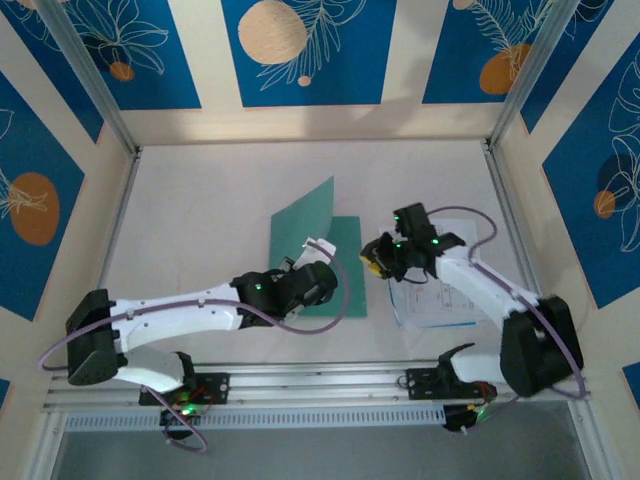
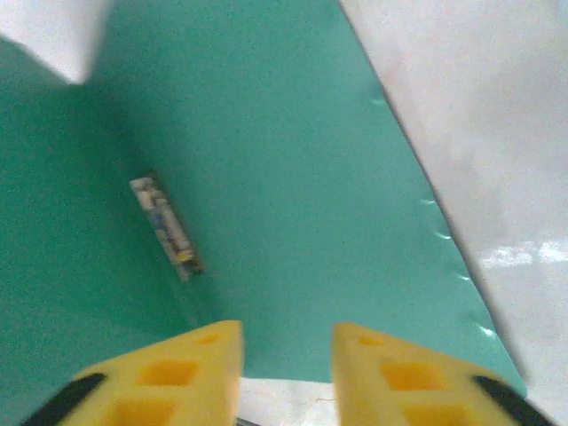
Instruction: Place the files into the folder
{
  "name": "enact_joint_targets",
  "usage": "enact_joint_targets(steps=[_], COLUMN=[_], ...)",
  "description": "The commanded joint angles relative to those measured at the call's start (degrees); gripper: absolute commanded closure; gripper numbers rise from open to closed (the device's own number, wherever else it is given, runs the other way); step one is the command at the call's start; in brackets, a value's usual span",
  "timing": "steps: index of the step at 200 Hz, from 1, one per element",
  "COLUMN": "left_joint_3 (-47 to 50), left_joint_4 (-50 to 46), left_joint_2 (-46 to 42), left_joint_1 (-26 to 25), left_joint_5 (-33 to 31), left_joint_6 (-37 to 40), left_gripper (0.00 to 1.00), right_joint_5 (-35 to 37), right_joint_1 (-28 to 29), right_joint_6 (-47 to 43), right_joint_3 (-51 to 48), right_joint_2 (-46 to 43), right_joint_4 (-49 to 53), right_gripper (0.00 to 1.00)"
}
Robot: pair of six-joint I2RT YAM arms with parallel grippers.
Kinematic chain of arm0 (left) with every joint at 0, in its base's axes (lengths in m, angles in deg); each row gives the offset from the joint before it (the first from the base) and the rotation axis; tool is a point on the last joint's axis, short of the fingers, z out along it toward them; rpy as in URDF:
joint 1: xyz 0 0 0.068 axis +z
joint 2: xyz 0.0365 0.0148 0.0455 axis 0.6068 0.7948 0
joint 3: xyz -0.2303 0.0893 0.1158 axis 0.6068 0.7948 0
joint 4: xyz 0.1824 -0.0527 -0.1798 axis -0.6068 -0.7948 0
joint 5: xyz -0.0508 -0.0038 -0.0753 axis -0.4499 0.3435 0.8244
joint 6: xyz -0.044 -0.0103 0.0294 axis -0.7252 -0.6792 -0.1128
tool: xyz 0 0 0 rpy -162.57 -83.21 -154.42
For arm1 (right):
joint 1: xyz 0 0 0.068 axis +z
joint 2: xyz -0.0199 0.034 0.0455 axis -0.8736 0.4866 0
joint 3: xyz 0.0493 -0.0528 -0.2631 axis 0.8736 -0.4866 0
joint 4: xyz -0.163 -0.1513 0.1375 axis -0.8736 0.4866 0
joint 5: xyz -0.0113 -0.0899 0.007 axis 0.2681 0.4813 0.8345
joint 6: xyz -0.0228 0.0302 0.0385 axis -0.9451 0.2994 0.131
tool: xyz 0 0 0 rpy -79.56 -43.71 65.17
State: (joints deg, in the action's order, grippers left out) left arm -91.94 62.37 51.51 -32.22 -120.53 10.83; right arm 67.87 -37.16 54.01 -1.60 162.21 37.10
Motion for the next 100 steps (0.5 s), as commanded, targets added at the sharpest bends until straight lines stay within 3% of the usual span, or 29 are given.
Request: enact_joint_targets(steps=[1,53,100], left_joint_3=[2.71,7.86,10.67], left_joint_4=[3.6,4.56,-1.25], left_joint_2=[-3.3,-10.82,-18.0], left_joint_1=[1.19,3.03,3.82], left_joint_5=[2.63,3.7,0.36], left_joint_6=[-2.93,-8.0,-15.04], left_gripper=[1.0,1.0,1.0], right_joint_5=[0.79,2.94,4.69], right_joint_1=[4.78,11.17,9.64], right_joint_6=[1.95,-0.01,-0.4], right_joint_3=[3.85,19.23,22.25], right_joint_2=[7.42,27.7,33.85], right_joint_4=[-4.87,3.19,10.49], right_gripper=[0.75,0.85,0.9])
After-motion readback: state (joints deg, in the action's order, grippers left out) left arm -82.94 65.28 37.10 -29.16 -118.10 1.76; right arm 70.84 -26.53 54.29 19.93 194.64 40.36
